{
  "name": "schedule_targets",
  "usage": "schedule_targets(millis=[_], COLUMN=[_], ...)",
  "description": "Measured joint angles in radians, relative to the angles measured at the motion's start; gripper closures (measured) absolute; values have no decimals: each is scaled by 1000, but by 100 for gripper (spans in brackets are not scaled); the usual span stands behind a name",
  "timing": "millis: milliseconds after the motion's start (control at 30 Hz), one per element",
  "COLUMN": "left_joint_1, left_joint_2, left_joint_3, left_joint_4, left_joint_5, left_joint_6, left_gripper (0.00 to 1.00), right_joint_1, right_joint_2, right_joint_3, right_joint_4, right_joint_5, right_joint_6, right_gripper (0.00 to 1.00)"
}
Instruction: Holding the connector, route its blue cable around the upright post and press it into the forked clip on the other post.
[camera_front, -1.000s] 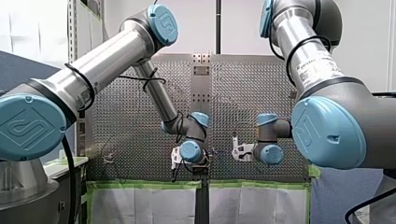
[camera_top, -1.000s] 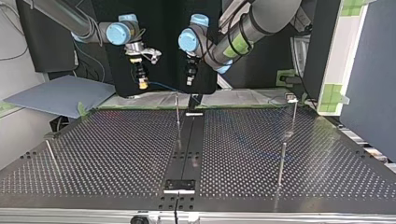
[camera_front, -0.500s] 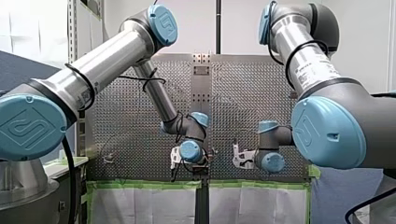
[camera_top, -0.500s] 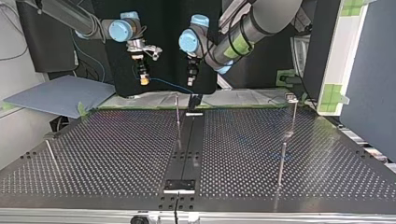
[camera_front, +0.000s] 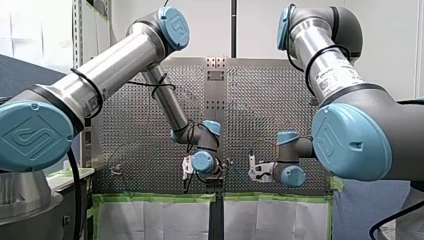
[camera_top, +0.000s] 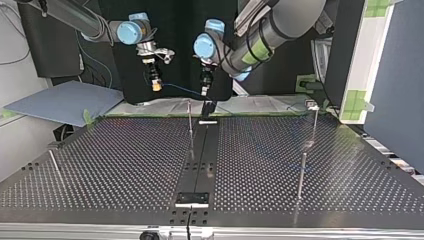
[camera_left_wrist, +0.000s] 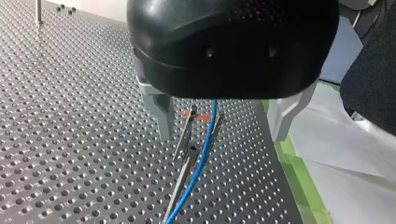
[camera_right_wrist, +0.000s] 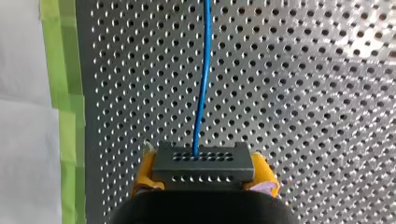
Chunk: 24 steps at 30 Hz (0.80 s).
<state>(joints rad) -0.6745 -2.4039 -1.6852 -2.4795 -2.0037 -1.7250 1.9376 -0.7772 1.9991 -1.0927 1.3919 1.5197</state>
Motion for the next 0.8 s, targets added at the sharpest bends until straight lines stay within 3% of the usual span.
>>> schedule_targets(millis=[433, 800], left_joint_1=[28, 58], left_joint_2=[0, -2], left_joint_3=[0, 1], left_joint_4=[-36, -37], left_joint_5=[-15, -21], left_joint_6=[50, 65], left_gripper=[0, 0], right_joint_1=[-2, -2], right_joint_2=[0, 0], right_joint_3=[0, 0], right_joint_4=[-1, -2], right_joint_5=[-111, -125], right_joint_6=[-2, -4], right_gripper=[100, 100])
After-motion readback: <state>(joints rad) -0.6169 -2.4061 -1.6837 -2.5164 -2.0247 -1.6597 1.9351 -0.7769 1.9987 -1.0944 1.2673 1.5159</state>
